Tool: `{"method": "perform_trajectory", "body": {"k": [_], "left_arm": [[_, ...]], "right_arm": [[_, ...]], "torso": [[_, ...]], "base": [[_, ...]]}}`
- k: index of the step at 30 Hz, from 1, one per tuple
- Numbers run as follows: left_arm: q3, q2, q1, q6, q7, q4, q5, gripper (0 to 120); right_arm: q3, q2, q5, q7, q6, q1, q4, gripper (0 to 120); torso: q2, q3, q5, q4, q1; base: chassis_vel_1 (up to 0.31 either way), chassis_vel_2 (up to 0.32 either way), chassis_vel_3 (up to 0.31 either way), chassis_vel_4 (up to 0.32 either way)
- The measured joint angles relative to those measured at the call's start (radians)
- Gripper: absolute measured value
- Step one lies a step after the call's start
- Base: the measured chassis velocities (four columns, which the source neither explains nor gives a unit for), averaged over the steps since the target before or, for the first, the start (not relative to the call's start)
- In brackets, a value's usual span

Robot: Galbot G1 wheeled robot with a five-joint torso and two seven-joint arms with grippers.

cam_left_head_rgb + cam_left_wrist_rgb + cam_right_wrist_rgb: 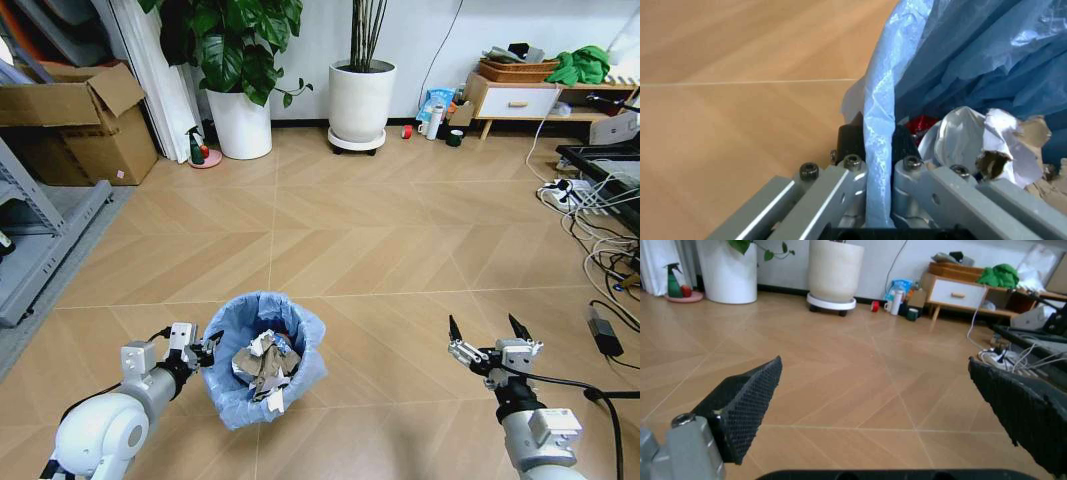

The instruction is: Pick up the trash bin and place the garbage on the floor into it.

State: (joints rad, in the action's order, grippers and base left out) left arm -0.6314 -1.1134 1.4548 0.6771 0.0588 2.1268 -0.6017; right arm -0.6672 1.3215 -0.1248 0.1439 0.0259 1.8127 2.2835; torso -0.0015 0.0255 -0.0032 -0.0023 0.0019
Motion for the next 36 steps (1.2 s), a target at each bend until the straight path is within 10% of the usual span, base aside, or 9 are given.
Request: {"method": "perform_trajectory", "body": {"k": [8, 15, 36], "left_arm": [[0.028, -0.033, -0.023, 0.043, 0.459, -0.01, -0.261, 0], [0.025, -0.05, -0.053, 0.032, 0.601, -0.099, -0.339, 0], [0.07, -0.047, -0.187, -0.013, 0.686, -0.257, -0.447, 11]], "right_arm": [[-0.013, 0.011, 0.002, 0.001, -0.018, -0.011, -0.009, 100], [-0.009, 0.018, 0.004, -0.002, -0.042, -0.016, -0.019, 100], [-0.012, 0.036, 0.018, -0.008, -0.046, -0.016, -0.026, 100]], "torso": [[0.0, 0.0, 0.0002, 0.0001, 0.0], [0.0, 0.0, 0.0001, 0.0002, 0.0], [0.0, 0.0, 0.0004, 0.0, 0.0]], "base": [[0.0, 0.0, 0.0, 0.0], [0.0, 0.0, 0.0, 0.0], [0.0, 0.0, 0.0, 0.0]]}}
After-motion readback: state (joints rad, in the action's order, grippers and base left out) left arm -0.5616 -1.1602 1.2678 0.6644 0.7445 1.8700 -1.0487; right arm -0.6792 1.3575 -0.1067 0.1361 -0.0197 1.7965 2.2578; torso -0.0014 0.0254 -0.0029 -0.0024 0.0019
